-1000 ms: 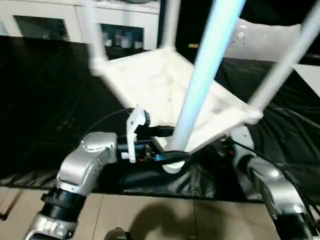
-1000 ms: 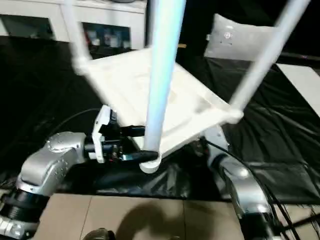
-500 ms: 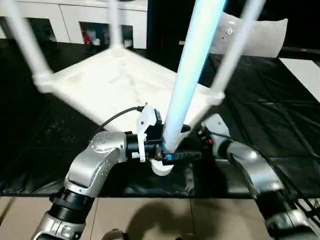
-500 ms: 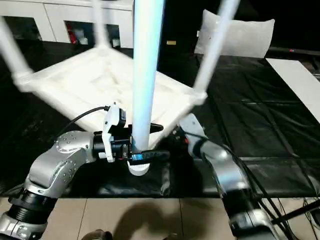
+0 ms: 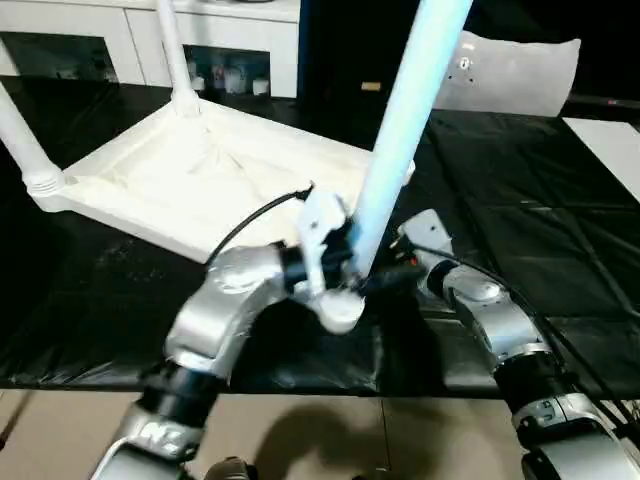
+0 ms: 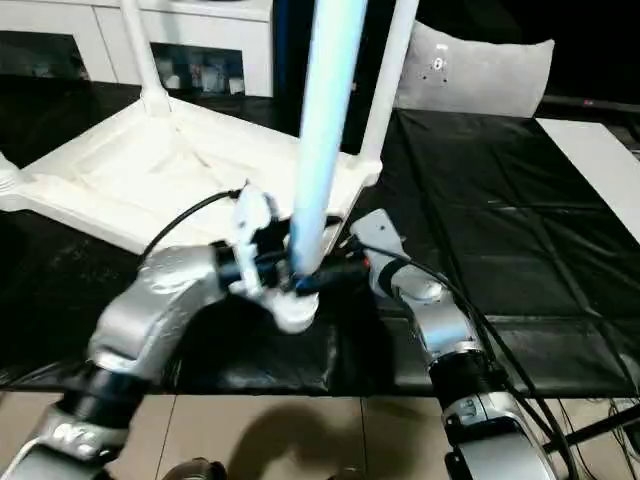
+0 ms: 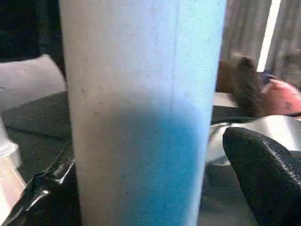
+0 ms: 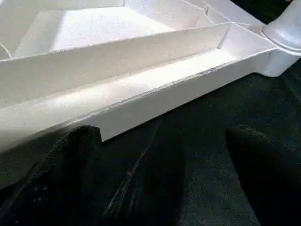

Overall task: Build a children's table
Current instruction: Rotate table base

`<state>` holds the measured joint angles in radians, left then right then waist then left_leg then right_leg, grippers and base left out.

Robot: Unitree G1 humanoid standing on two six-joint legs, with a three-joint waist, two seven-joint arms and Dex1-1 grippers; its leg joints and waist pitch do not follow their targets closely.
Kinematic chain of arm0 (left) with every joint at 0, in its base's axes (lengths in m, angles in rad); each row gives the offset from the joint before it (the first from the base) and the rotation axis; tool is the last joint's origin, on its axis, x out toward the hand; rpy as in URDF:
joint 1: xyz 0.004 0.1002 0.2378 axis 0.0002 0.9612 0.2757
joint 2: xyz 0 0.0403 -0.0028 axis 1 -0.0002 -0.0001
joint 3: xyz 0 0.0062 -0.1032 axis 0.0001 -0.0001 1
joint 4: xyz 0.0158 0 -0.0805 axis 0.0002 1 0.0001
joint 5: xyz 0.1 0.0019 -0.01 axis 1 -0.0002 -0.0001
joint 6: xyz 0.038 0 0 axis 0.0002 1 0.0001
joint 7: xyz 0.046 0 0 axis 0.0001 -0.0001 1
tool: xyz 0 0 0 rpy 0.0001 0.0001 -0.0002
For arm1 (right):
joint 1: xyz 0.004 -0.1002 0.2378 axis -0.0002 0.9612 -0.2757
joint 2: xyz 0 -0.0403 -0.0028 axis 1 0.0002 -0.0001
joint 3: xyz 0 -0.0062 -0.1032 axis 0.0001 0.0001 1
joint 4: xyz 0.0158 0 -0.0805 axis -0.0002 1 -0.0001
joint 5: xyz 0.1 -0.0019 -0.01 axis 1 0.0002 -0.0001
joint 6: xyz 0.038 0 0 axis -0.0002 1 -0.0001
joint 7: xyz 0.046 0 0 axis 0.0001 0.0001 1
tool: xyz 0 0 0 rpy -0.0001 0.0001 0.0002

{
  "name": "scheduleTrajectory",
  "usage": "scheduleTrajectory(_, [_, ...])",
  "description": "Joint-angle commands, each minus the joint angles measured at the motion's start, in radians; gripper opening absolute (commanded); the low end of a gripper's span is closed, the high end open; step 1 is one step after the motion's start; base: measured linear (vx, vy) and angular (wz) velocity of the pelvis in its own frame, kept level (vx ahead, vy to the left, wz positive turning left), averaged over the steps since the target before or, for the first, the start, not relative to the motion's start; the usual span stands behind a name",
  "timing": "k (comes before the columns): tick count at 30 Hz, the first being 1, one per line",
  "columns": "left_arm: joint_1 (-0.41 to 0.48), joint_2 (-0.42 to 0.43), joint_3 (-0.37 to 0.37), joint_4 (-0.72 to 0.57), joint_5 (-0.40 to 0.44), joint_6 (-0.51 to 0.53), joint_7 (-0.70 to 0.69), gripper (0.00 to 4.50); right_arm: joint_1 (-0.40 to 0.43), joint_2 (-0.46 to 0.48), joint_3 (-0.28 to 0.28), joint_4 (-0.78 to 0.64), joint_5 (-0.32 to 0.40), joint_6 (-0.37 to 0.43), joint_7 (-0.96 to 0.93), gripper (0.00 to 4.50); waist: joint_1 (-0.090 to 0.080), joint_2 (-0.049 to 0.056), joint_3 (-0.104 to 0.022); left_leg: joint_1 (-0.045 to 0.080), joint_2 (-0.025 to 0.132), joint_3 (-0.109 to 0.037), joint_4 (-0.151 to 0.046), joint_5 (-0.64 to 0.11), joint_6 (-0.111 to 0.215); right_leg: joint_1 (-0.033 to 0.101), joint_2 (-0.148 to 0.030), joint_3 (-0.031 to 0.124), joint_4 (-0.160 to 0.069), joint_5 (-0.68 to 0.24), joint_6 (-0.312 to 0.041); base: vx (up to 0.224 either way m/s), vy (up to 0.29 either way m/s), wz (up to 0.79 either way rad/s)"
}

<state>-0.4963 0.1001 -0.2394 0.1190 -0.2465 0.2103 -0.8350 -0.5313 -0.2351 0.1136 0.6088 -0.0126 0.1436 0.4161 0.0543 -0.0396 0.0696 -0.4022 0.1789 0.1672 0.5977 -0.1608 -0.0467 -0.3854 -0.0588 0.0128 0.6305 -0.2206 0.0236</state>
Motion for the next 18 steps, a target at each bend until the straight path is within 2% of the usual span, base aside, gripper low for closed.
scheduleTrajectory(1, [-0.029, -0.001, -0.016, 0.029, 0.05, -0.024, 0.04, 4.27, 0.0, -0.011, -0.029, -0.015, 0.019, -0.022, -0.008, 4.5, 0.009, -0.002, -0.078, 0.031, 0.037, 0.0, -0.061, -0.134, 0.03, 0.042, -0.056, 0.014, -0.063, 0.052, -0.248, 0.0, 0.0, 0.0])
scheduleTrajectory(2, [-0.033, 0.006, -0.019, 0.047, 0.067, -0.03, 0.049, 4.27, 0.006, -0.018, -0.038, -0.017, 0.022, -0.023, -0.01, 4.5, 0.011, 0.001, -0.079, 0.033, 0.037, 0.0, -0.061, -0.139, 0.03, 0.04, -0.055, 0.014, -0.064, 0.048, -0.245, 0.0, 0.0, 0.0])
scheduleTrajectory(5, [-0.037, 0.033, -0.018, 0.083, 0.084, -0.046, 0.041, 4.27, 0.026, -0.03, -0.055, -0.041, 0.035, -0.02, 0.006, 4.5, 0.015, -0.001, -0.079, 0.032, 0.037, 0.0, -0.062, -0.146, 0.026, 0.04, -0.057, 0.013, -0.063, 0.029, -0.237, 0.0, 0.0, 0.0])
scheduleTrajectory(7, [-0.023, 0.108, 0.005, 0.122, 0.063, -0.091, -0.06, 4.27, 0.081, -0.069, -0.075, -0.119, 0.078, -0.036, 0.09, 4.5, 0.023, -0.001, -0.08, 0.032, 0.036, -0.001, -0.062, -0.147, 0.033, 0.042, -0.057, 0.014, -0.065, 0.032, -0.225, 0.0, 0.0, 0.0])
scheduleTrajectory(9, [-0.019, 0.142, 0.007, 0.13, 0.057, -0.095, -0.106, 4.27, 0.097, -0.082, -0.083, -0.142, 0.094, -0.045, 0.117, 4.5, 0.022, 0.0, -0.082, 0.032, 0.037, -0.002, -0.063, -0.139, 0.032, 0.041, -0.055, 0.013, -0.061, 0.044, -0.226, 0.0, 0.0, 0.0])
scheduleTrajectory(10, [-0.017, 0.16, 0.006, 0.134, 0.056, -0.096, -0.13, 4.27, 0.105, -0.089, -0.087, -0.152, 0.103, -0.05, 0.13, 4.5, 0.023, 0.0, -0.079, 0.034, 0.038, -0.001, -0.064, -0.15, 0.028, 0.037, -0.056, 0.012, -0.062, 0.034, -0.239, 0.0, 0.0, 0.0])
scheduleTrajectory(13, [-0.032, 0.267, -0.019, 0.196, 0.074, -0.107, -0.259, 4.27, 0.145, -0.147, -0.088, -0.199, 0.13, -0.096, 0.23, 4.5, 0.025, 0.002, -0.076, 0.037, 0.038, 0.0, -0.068, -0.197, 0.021, 0.032, -0.057, 0.012, -0.068, -0.041, -0.234, 0.0, 0.0, 0.0])
scheduleTrajectory(14, [-0.042, 0.284, -0.029, 0.221, 0.091, -0.127, -0.274, 3.98, 0.154, -0.162, -0.084, -0.208, 0.13, -0.11, 0.254, 4.5, 0.025, 0.0, -0.075, 0.037, 0.038, 0.001, -0.068, -0.206, 0.021, 0.031, -0.057, 0.014, -0.07, -0.055, -0.229, 0.0, 0.0, 0.0])
scheduleTrajectory(15, [-0.042, 0.284, -0.029, 0.221, 0.091, -0.127, -0.274, 3.98, 0.154, -0.162, -0.084, -0.208, 0.13, -0.11, 0.254, 4.5, 0.026, 0.002, -0.075, 0.038, 0.039, 0.0, -0.069, -0.214, 0.019, 0.031, -0.058, 0.014, -0.071, -0.068, -0.226, 0.0, 0.0, 0.0])
scheduleTrajectory(16, [-0.071, 0.307, -0.055, 0.287, 0.143, -0.21, -0.282, 3.91, 0.177, -0.197, -0.073, -0.239, 0.139, -0.13, 0.318, 4.5, 0.03, 0.001, -0.074, 0.038, 0.037, 0.0, -0.07, -0.215, 0.02, 0.031, -0.055, 0.014, -0.076, -0.073, -0.217, 0.0, 0.0, 0.0])
scheduleTrajectory(17, [-0.079, 0.312, -0.062, 0.304, 0.153, -0.227, -0.288, 3.91, 0.183, -0.207, -0.069, -0.249, 0.141, -0.133, 0.335, 4.5, 0.032, 0.001, -0.075, 0.041, 0.04, 0.001, -0.069, -0.219, 0.019, 0.03, -0.056, 0.015, -0.074, -0.071, -0.214, 0.0, 0.0, 0.0])
scheduleTrajectory(18, [-0.093, 0.32, -0.074, 0.333, 0.169, -0.255, -0.301, 3.71, 0.194, -0.224, -0.063, -0.267, 0.146, -0.137, 0.365, 4.5, 0.036, 0.002, -0.076, 0.04, 0.04, 0.0, -0.069, -0.209, 0.021, 0.03, -0.058, 0.014, -0.072, -0.056, -0.218, 0.0, 0.0, 0.0])
